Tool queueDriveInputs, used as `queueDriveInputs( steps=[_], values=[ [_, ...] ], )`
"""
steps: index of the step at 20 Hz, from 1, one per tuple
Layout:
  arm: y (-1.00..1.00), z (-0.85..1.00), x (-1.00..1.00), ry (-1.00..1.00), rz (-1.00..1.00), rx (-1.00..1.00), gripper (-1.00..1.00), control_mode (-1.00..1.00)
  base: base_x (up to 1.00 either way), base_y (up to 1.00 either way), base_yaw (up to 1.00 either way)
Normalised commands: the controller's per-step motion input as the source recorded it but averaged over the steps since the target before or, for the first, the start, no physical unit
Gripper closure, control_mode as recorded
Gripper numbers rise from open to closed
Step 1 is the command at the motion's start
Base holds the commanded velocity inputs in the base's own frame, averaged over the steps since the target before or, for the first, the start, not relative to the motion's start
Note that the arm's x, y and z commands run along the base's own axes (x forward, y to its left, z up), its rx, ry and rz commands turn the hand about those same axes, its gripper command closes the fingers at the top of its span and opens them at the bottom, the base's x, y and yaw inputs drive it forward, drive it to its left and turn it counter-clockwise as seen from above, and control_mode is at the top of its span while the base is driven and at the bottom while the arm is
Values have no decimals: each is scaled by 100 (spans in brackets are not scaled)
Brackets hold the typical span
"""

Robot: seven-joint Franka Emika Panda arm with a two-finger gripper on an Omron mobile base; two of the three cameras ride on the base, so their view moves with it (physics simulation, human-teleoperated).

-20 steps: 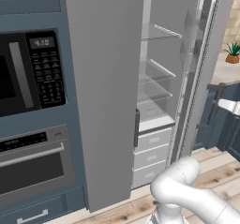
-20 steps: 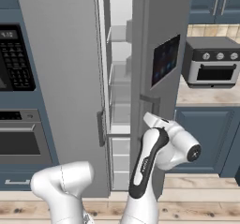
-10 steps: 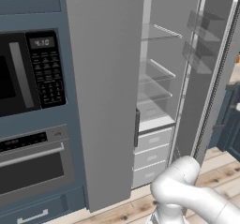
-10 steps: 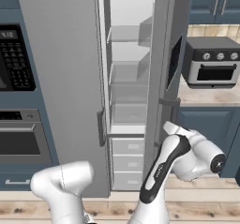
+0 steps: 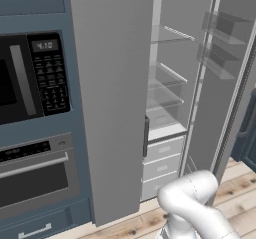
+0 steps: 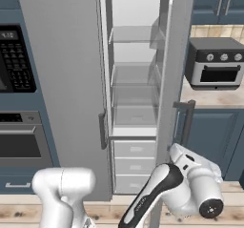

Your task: Place one of the steaks on the plate and the other in the bowl. Then place the bowl in the fridge.

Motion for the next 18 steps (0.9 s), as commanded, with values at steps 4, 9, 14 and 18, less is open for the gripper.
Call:
queueDriveInputs(
  steps=[4,9,14,18],
  values=[
    [74,33,-10,-6,-1,-37,-100,-100,0,0,0],
    [76,20,3,0,0,-45,-100,-100,0,0,0],
    [49,0,2,10,0,-58,-100,-100,0,0,0],
    [36,0,8,25,0,-70,-100,-100,0,0,0]
  ],
)
